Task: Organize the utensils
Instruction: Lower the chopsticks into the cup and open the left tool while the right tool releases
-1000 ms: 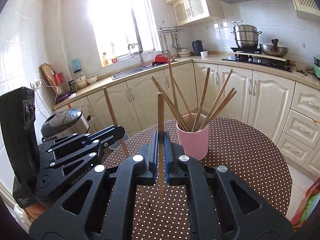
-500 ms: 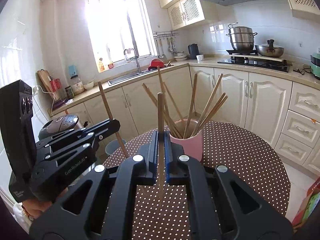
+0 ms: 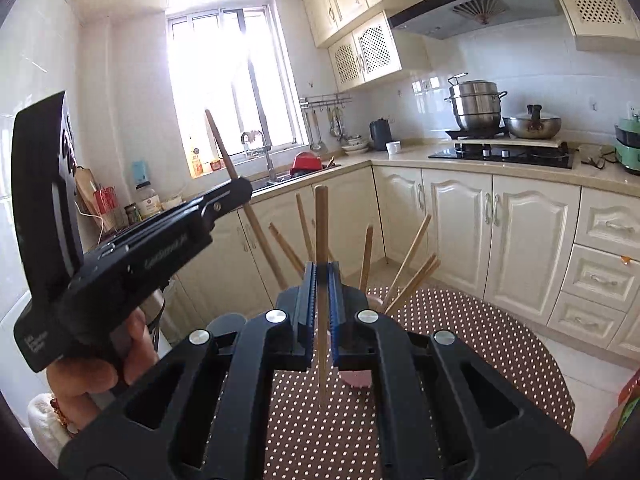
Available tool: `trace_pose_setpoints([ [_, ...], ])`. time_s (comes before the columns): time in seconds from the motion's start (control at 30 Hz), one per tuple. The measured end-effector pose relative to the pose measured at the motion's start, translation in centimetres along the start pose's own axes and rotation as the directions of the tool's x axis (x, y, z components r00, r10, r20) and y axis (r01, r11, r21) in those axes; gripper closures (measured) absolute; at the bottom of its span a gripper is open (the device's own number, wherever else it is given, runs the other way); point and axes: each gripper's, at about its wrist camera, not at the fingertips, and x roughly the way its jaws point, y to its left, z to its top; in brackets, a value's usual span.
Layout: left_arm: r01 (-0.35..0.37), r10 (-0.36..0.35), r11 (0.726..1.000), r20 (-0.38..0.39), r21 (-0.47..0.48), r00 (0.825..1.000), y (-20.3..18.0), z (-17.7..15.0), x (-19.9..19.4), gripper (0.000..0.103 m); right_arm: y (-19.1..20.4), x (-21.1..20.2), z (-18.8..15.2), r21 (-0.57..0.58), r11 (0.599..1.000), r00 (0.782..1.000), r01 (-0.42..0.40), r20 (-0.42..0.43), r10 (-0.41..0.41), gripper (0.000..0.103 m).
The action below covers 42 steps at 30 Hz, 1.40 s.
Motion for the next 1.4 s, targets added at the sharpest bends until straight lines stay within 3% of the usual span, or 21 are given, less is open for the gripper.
trace_pose_setpoints([
  [0.3,0.004,-0.002,0.999,0.03,-0.054,1.0,0.2,0.4,2.0,0.097,-1.0,1.1,0.7,0.005,1.0,1.0,0.004,0.001,-0.004,0.097],
  [0.8,-0.012,0.01,1.0,-0.08,-0.022,0.997,0.0,-2.8,5.2,0.097,-1.6,1.9,0.1,0.02,1.0,1.0,0.012,-0.026,-0.011,0.097],
  [0.83,-0.014,0.012,1.0,-0.08,-0.019,0.997,0.1,-2.9,5.2,0.094,-1.6,1.9,0.1,0.021,1.0,1.0,0.014,-0.027,-0.013,0.097],
  [0.87,-0.021,0.019,1.0,-0.08,-0.017,0.997,0.2,-3.0,5.2,0.083,-1.6,1.9,0.1,0.022,1.0,1.0,0.014,-0.029,-0.013,0.097],
  [0.93,-0.034,0.033,0.999,-0.075,-0.015,0.997,0.3,-3.2,5.0,0.071,-1.6,2.0,0.1,0.021,1.0,0.999,0.013,-0.03,-0.012,0.097],
  [1.03,-0.049,0.048,0.999,-0.082,-0.007,0.996,0.6,-3.4,4.8,0.07,-1.3,2.0,0.0,0.02,1.0,0.999,0.01,-0.033,-0.009,0.097],
  [1.27,-0.104,0.103,0.995,-0.073,-0.005,0.992,2.1,-3.7,3.2,0.047,-0.7,1.8,0.1,0.015,1.0,0.999,0.011,-0.032,-0.01,0.097],
  [1.4,-0.162,0.162,0.987,-0.085,0.014,0.983,3.1,-4.2,2.4,0.043,-0.2,1.6,0.3,0.012,1.0,1.0,0.012,-0.023,-0.012,0.097],
])
